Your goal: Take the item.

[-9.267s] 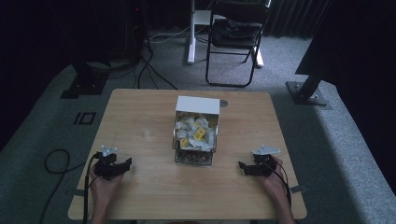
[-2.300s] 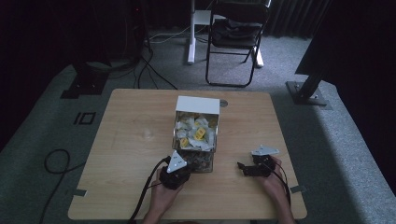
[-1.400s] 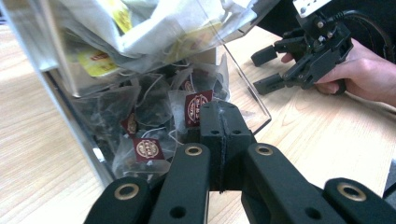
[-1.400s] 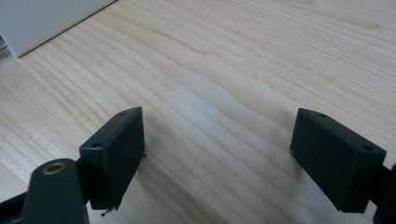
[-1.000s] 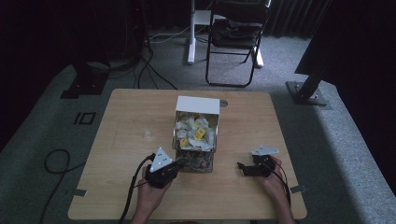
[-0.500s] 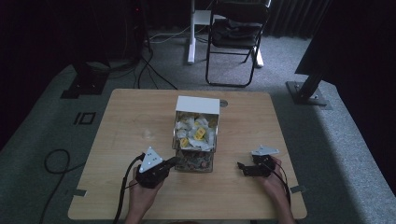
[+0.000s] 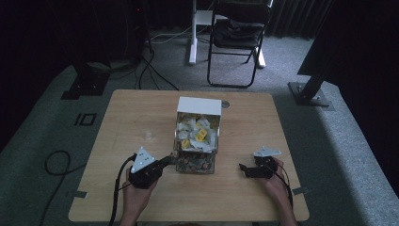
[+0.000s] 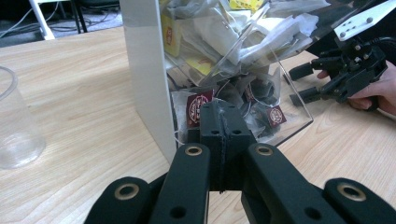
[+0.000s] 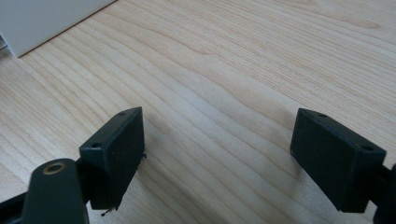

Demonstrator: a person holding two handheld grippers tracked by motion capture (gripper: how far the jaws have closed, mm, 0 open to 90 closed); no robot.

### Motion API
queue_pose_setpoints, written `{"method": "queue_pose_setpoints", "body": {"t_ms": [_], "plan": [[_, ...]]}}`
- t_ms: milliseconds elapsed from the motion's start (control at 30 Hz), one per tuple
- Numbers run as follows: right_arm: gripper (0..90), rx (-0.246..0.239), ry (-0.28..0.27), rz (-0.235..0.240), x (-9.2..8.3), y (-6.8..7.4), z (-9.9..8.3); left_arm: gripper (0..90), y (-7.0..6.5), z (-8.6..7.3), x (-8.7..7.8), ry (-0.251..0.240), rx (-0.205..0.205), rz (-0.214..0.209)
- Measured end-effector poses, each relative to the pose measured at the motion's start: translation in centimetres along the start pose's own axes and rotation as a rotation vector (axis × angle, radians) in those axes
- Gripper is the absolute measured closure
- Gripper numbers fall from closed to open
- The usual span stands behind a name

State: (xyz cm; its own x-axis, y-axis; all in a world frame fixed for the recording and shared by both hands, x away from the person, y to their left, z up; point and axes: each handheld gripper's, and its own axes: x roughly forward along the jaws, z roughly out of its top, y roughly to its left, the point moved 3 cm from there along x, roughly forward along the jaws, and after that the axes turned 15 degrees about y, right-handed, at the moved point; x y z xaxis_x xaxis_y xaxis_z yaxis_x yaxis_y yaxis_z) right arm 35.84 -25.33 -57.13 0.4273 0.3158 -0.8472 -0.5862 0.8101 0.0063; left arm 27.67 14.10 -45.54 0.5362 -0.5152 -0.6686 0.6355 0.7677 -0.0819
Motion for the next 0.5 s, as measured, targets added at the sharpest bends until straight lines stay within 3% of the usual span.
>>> {"method": "queue_pose_setpoints", "body": {"t_ms": [500], "plan": [[17.6,0.000,0.000,0.000,0.0,0.0,0.0,90.0,1.5,-0.3,-0.4,-0.002,-0.018,0.018]]}}
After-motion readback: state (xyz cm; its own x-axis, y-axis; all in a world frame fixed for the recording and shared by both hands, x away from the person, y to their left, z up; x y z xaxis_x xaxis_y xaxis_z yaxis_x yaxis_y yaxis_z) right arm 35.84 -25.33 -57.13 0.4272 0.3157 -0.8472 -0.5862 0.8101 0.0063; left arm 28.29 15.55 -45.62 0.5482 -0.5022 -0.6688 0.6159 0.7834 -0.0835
